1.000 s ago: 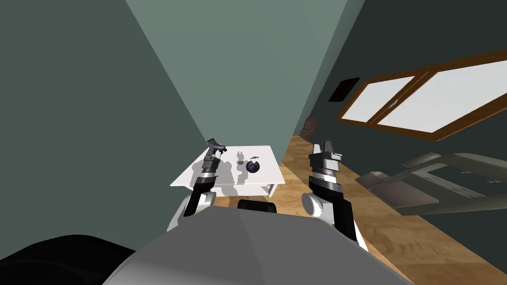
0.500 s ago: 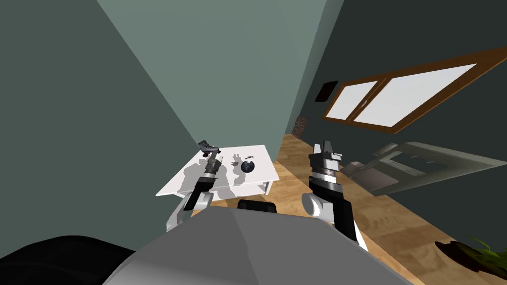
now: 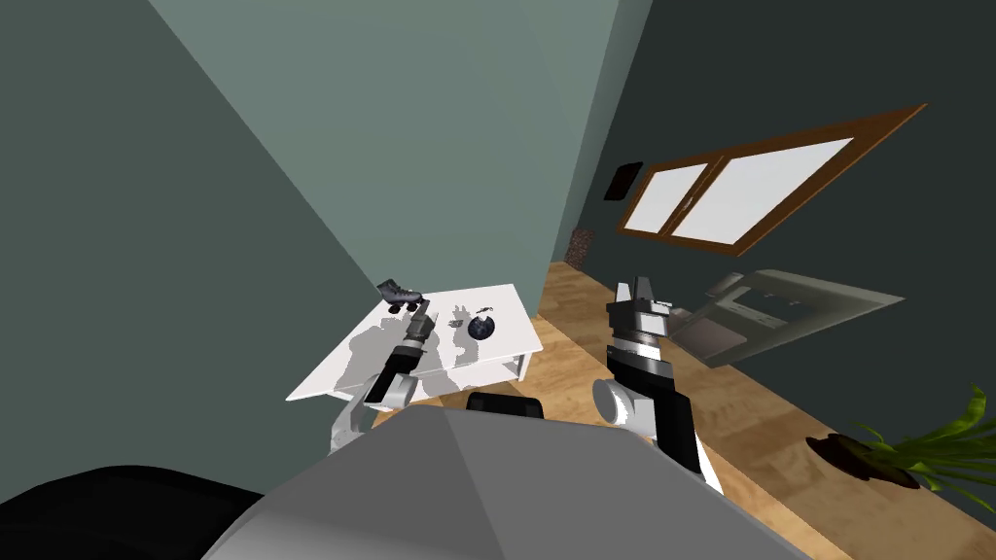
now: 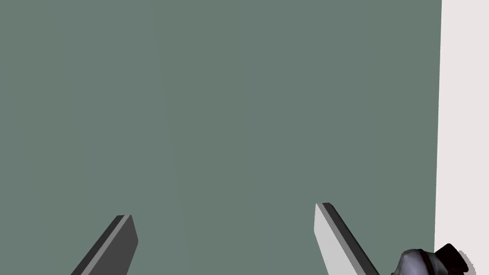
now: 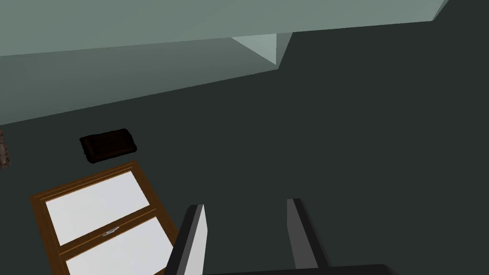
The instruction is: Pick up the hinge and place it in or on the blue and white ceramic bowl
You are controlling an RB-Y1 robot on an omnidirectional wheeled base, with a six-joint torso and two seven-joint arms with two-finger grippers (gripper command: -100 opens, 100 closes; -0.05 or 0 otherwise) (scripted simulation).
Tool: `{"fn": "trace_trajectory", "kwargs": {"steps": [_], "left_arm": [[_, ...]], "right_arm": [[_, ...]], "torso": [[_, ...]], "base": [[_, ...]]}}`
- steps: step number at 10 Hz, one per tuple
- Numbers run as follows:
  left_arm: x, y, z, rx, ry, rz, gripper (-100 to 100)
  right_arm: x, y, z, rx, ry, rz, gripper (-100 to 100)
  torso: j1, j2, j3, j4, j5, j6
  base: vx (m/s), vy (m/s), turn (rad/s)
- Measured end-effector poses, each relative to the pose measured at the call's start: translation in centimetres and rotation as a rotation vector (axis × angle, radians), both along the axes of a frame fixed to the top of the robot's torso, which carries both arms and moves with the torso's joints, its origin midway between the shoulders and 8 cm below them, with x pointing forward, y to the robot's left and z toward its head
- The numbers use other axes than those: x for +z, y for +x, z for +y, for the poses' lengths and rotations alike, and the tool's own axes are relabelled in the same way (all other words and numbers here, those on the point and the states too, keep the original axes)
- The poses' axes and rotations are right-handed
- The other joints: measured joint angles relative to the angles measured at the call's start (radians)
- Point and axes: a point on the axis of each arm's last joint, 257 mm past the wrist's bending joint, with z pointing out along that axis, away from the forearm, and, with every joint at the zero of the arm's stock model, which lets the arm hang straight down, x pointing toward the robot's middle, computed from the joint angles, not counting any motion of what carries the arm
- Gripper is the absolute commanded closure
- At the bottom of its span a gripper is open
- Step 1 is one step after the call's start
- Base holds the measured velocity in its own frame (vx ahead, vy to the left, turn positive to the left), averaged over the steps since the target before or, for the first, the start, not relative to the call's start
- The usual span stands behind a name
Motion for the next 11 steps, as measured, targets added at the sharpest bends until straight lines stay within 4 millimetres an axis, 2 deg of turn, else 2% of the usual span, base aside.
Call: {"fn": "trace_trajectory", "kwargs": {"steps": [7, 11], "left_arm": [[-7.2, 2.5, 6.8, 0.057, -0.04, 0.223, -100], [-10.8, 2.4, 9.7, 0.103, -0.068, 0.332, -100]], "right_arm": [[0.0, 0.0, 0.0, 0.0, 0.0, 0.0, 0], [0.0, 0.0, 0.0, 0.0, 0.0, 0.0, 0]], "torso": [[0.001, 0.002, 0.001, 0.001, 0.0, 0.001], [0.001, 0.001, 0.001, 0.0, 0.0, -0.001]], "base": [[-0.032, 0.008, -0.209], [-0.019, 0.004, -0.084]]}}
